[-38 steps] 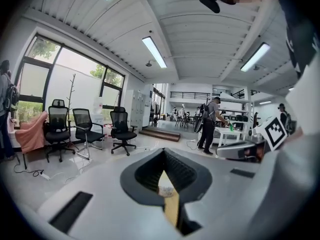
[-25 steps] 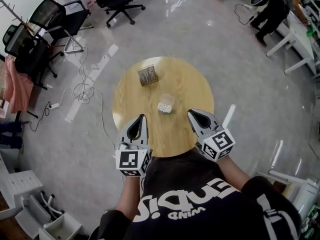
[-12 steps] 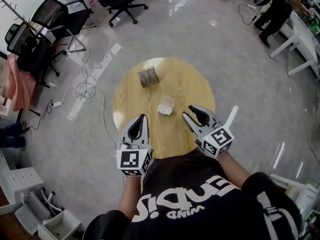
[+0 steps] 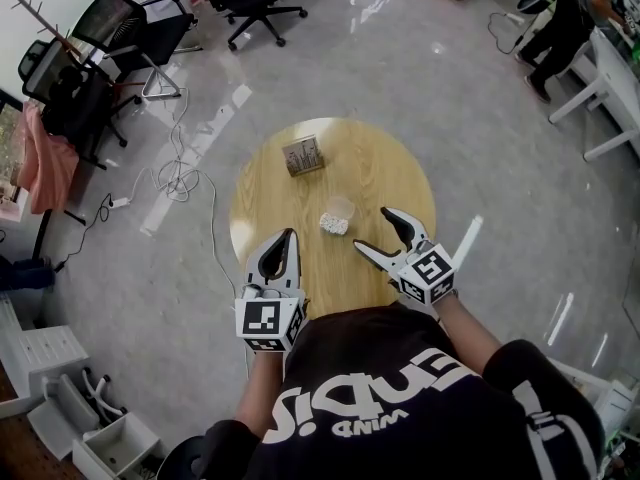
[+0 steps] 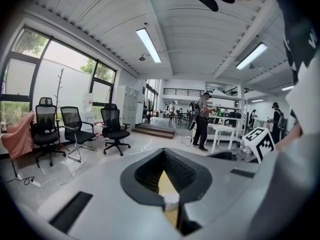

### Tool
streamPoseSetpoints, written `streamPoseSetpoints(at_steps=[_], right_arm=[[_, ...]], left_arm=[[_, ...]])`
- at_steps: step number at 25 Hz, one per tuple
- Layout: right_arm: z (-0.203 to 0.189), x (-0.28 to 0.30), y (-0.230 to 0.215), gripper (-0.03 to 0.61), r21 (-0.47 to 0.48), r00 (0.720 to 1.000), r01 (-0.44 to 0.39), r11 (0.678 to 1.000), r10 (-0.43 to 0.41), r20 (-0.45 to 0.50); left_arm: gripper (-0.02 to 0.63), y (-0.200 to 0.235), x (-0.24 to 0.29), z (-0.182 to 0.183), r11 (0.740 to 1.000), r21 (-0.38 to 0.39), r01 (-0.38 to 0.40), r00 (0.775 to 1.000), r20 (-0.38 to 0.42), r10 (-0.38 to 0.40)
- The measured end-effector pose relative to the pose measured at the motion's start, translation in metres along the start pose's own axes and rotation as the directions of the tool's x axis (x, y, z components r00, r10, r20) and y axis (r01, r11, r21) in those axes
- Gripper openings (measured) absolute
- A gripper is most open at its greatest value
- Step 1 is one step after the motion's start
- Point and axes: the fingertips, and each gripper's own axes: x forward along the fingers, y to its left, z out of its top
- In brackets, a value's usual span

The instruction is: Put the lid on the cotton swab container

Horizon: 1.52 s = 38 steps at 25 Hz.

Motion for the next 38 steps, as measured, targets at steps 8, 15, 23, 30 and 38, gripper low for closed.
streamPoseSetpoints(at_steps=[8, 15, 23, 30, 38], right_arm=[[-0.037, 0.025, -0.008, 0.334, 0.024, 0.994, -0.045, 0.999, 0.047, -0.101], [-0.092, 0.054, -0.012, 0.334, 0.028, 0.968, -0.067, 0.997, 0.072, -0.242], [-0.145, 0.079, -0.020, 0.334, 0.021, 0.936, -0.060, 0.998, 0.063, -0.346], [-0.159, 0.099, -0.019, 0.334, -0.021, 0.929, -0.083, 0.996, 0.070, -0.362], [-0.162, 0.110, -0.017, 0.333, -0.048, 0.916, -0.108, 0.993, 0.081, -0.394]], left_arm=[[0.009, 0.005, 0.003, 0.001, 1.000, -0.004, -0.021, 1.000, -0.009, 0.021], [0.009, 0.010, 0.001, -0.004, 0.999, -0.002, -0.045, 0.999, -0.026, 0.045], [0.009, 0.017, -0.002, -0.009, 0.998, 0.000, -0.067, 0.997, -0.048, 0.067], [0.009, 0.023, 0.001, -0.014, 0.997, 0.000, -0.075, 0.996, -0.055, 0.075], [0.009, 0.023, 0.007, -0.016, 0.997, -0.003, -0.073, 0.995, -0.064, 0.073]])
